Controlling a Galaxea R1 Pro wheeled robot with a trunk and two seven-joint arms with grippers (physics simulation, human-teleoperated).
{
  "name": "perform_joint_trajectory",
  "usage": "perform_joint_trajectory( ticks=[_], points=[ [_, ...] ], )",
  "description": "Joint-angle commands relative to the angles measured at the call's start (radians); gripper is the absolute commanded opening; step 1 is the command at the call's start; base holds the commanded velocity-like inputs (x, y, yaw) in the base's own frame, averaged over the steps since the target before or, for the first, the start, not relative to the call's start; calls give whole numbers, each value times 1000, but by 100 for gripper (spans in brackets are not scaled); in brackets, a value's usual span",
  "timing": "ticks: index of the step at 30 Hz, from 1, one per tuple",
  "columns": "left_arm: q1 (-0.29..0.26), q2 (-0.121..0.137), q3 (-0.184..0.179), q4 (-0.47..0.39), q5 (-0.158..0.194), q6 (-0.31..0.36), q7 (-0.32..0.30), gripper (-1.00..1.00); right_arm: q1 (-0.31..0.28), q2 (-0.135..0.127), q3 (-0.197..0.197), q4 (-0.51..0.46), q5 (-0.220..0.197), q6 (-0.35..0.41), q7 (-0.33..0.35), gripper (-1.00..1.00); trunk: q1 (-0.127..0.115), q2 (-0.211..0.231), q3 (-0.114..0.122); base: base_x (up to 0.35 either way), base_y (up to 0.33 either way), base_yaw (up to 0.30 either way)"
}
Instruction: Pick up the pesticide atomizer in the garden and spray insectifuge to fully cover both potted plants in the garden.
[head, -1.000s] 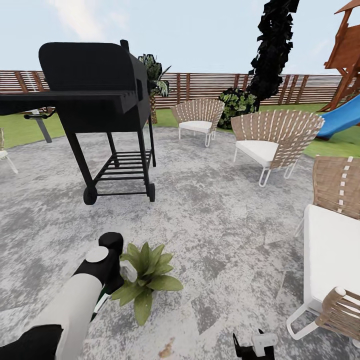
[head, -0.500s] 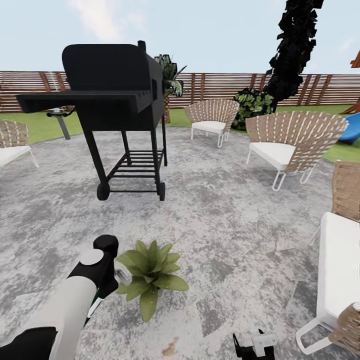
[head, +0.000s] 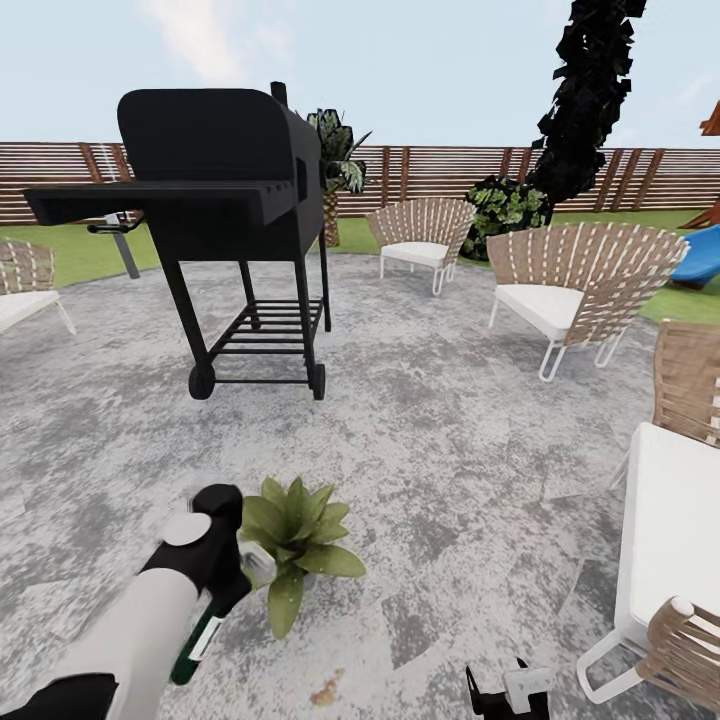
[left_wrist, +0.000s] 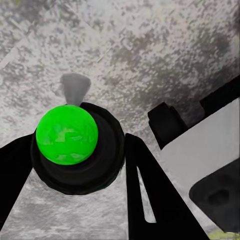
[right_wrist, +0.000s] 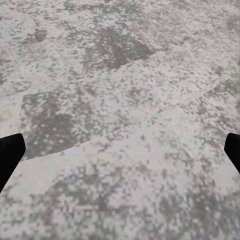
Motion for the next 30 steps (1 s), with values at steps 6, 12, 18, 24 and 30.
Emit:
perform_joint_trajectory(
  ticks=[6, 12, 18, 24, 30],
  points=[
    [-6, -91, -1, -5, 1, 41, -9, -100, 0, 0, 9, 0, -8, -2, -3, 100, 0, 0, -1, 0, 0, 0],
    [3, -21, -2, -7, -4, 41, -9, -100, 0, 0, 9, 0, -8, -2, -3, 100, 0, 0, -1, 0, 0, 0],
    [-15, -19, 5, -8, 4, 44, -4, -100, 0, 0, 9, 0, -8, -2, -3, 100, 0, 0, -1, 0, 0, 0],
    [9, -9, 2, 7, 5, 43, 7, -100, 0, 0, 9, 0, -8, -2, -3, 100, 0, 0, -1, 0, 0, 80],
    [11, -11, -1, 6, 6, 43, 7, -100, 0, 0, 9, 0, -8, -2, -3, 100, 0, 0, -1, 66, -6, 132]
  ],
)
